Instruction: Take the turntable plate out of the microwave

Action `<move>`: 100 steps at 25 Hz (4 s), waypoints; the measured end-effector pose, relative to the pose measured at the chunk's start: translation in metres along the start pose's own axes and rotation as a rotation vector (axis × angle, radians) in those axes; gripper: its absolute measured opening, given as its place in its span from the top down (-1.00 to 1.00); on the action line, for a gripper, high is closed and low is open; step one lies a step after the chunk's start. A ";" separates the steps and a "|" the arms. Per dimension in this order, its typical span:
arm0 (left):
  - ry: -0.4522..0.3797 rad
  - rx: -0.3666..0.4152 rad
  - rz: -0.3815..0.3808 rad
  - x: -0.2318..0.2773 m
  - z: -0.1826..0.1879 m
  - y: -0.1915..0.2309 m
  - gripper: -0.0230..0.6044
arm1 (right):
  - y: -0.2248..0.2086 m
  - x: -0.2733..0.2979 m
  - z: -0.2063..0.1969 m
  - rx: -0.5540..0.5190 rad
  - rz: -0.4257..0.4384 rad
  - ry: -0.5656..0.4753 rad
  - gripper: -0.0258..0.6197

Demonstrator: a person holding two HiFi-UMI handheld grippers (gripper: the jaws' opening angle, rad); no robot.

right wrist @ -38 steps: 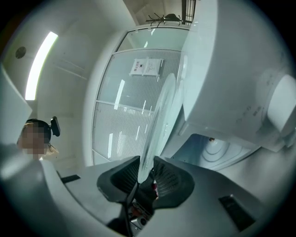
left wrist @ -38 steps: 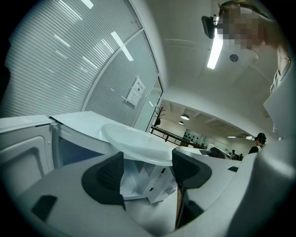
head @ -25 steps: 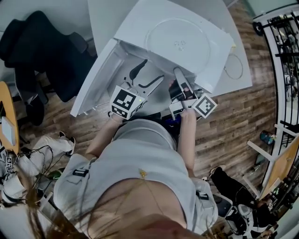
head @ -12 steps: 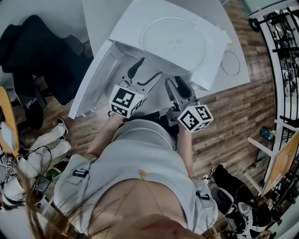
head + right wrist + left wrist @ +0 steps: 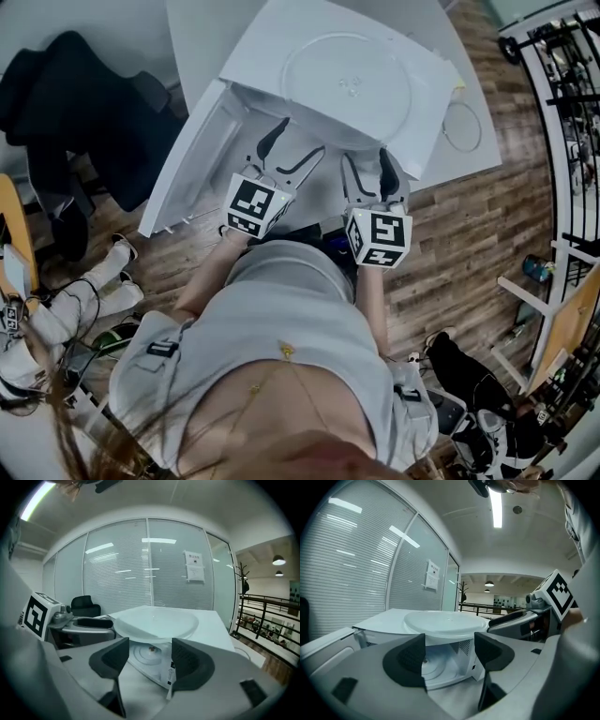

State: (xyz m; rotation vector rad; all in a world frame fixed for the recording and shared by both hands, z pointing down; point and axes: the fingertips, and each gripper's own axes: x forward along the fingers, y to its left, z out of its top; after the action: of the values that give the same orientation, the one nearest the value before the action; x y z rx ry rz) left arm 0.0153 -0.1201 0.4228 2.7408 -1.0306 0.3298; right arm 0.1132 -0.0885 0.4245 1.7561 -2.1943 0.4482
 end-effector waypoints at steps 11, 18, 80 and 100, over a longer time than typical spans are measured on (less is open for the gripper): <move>0.012 0.001 0.008 0.014 0.001 0.005 -0.11 | -0.008 0.013 0.003 -0.027 -0.019 0.041 0.08; 0.021 0.025 0.023 0.023 0.005 0.015 -0.11 | -0.009 0.025 0.008 -0.032 -0.032 0.068 0.07; 0.001 -0.066 0.198 0.009 0.008 -0.006 0.01 | -0.003 -0.001 0.033 0.000 0.151 -0.129 0.10; -0.031 -0.100 0.139 0.008 0.007 -0.032 0.81 | 0.012 -0.002 0.029 -0.106 0.320 -0.160 0.85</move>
State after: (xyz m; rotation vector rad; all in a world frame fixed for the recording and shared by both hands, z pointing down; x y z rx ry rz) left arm 0.0436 -0.1031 0.4150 2.6000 -1.2143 0.2493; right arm 0.1012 -0.0966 0.3969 1.4354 -2.5737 0.2605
